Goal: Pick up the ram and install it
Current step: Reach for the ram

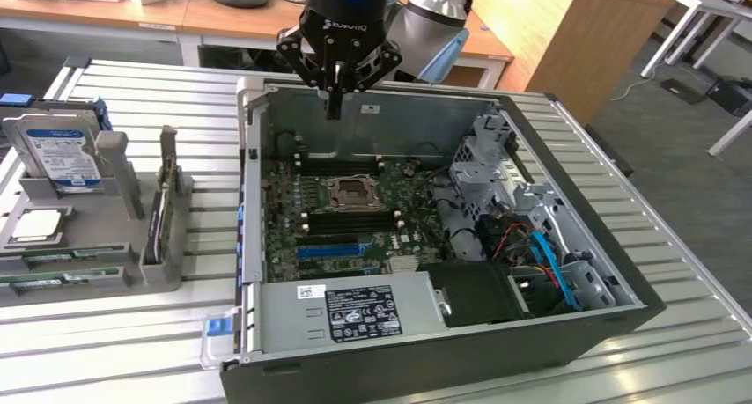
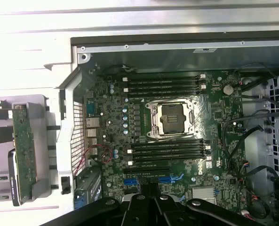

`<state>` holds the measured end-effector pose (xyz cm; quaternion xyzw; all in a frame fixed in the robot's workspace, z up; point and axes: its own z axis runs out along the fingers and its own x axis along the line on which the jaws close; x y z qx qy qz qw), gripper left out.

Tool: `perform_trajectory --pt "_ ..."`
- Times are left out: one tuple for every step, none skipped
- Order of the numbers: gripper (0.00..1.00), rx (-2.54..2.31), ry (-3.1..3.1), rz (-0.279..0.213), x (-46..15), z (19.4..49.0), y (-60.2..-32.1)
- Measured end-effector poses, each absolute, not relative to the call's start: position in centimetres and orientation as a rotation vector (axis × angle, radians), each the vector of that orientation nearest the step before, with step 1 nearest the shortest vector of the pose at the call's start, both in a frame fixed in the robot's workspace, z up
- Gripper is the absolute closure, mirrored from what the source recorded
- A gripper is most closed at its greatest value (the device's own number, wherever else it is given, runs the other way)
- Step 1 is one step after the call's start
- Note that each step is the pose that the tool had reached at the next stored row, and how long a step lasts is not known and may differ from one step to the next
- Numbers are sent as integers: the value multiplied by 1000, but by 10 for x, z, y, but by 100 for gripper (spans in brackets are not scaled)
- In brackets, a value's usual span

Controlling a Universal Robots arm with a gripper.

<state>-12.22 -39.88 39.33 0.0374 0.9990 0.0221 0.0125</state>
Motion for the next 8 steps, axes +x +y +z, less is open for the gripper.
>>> perform_trajectory --pt "89 117 3114 69 -123 393 -399" --pt "89 117 3114 69 -124 393 -399" --pt "89 117 3114 69 -125 393 -399" --pt "89 117 3114 69 -126 393 -399" --pt "89 117 3114 69 -128 393 -399" --pt "89 117 3114 69 -130 393 -399" --pt "89 117 3114 69 -132 393 -399" --pt "89 117 3114 69 -133 393 -399"
